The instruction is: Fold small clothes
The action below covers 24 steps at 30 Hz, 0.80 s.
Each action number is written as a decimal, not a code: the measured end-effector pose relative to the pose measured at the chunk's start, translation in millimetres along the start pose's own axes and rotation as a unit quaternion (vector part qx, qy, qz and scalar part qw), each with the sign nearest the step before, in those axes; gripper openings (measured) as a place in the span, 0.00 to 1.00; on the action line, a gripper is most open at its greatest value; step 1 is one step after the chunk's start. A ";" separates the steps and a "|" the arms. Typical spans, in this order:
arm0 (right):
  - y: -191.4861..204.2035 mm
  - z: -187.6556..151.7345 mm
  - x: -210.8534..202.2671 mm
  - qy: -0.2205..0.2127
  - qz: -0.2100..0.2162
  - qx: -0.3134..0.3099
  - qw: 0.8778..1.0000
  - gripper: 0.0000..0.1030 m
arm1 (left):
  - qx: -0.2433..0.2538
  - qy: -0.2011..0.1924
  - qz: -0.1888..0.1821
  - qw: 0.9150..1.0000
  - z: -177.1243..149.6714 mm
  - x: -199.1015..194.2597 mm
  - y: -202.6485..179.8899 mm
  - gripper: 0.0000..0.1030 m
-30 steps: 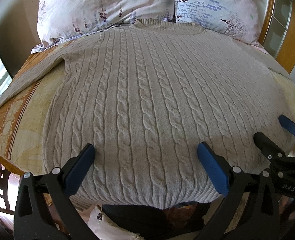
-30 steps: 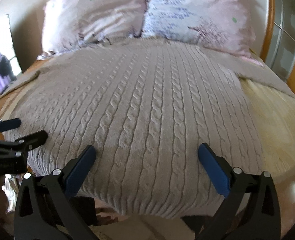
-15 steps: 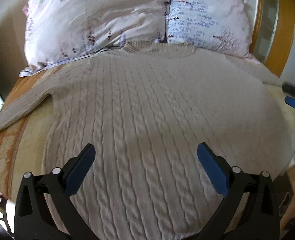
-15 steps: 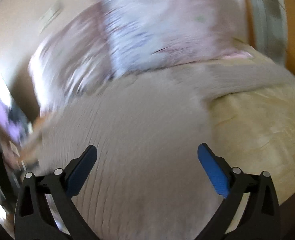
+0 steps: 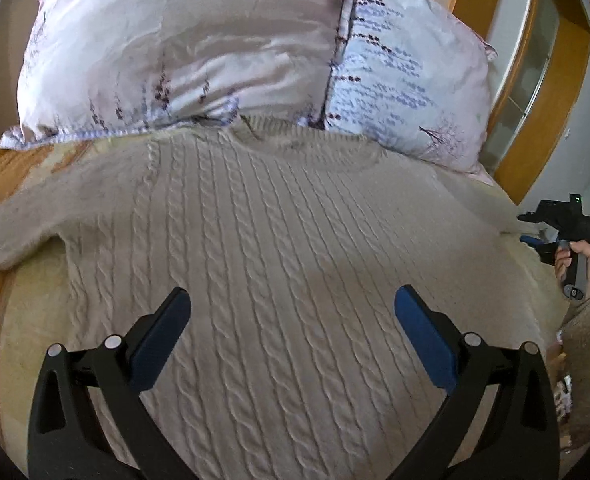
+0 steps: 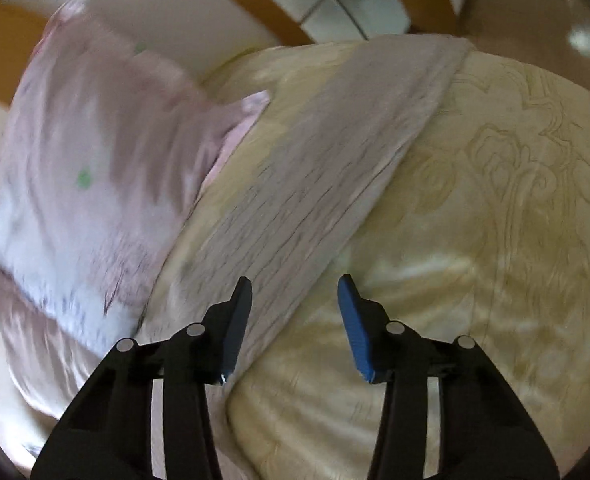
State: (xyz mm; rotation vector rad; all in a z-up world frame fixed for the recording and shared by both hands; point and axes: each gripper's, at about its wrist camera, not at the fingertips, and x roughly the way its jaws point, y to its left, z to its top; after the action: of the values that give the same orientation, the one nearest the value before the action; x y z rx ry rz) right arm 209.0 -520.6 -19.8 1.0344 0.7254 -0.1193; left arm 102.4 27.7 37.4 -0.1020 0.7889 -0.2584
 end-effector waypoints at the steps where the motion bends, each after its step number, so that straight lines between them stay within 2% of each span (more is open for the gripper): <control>1: -1.3 2.6 0.6 -0.002 0.000 0.005 1.000 0.40 | 0.003 0.000 0.003 1.000 2.4 1.0 1.1 0.98; 4: -5.3 8.2 0.9 -0.015 -0.003 0.019 1.000 0.39 | 0.002 0.011 0.005 1.000 10.2 6.4 5.8 0.98; 8: -13.8 20.4 0.7 -0.032 -0.005 0.037 0.999 0.28 | -0.012 0.025 -0.012 1.000 16.2 14.0 14.8 0.98; 12: -16.2 23.6 2.7 -0.049 -0.011 0.030 0.998 0.21 | -0.011 0.033 -0.004 0.999 23.3 19.4 21.0 0.98; 14: -17.3 24.2 3.1 -0.056 -0.016 0.026 0.998 0.13 | -0.012 0.038 -0.005 0.999 27.1 21.4 25.1 0.98; 17: -8.3 22.9 2.7 -0.066 -0.027 -0.008 0.997 0.10 | -0.031 0.052 -0.018 0.998 35.3 25.4 37.1 0.98; 19: 7.5 20.3 -6.4 -0.088 -0.019 -0.044 0.995 0.10 | -0.051 0.061 -0.029 0.996 40.8 28.5 45.7 0.98; 24: 61.7 -2.1 -36.8 -0.113 0.044 -0.134 0.984 0.10 | -0.114 0.048 -0.072 0.990 49.4 31.1 68.0 0.98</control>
State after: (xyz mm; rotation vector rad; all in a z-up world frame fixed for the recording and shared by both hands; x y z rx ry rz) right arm 205.6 -495.2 47.3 0.7788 0.4739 -0.0585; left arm 171.6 84.7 38.0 -0.3655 0.9073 -0.3111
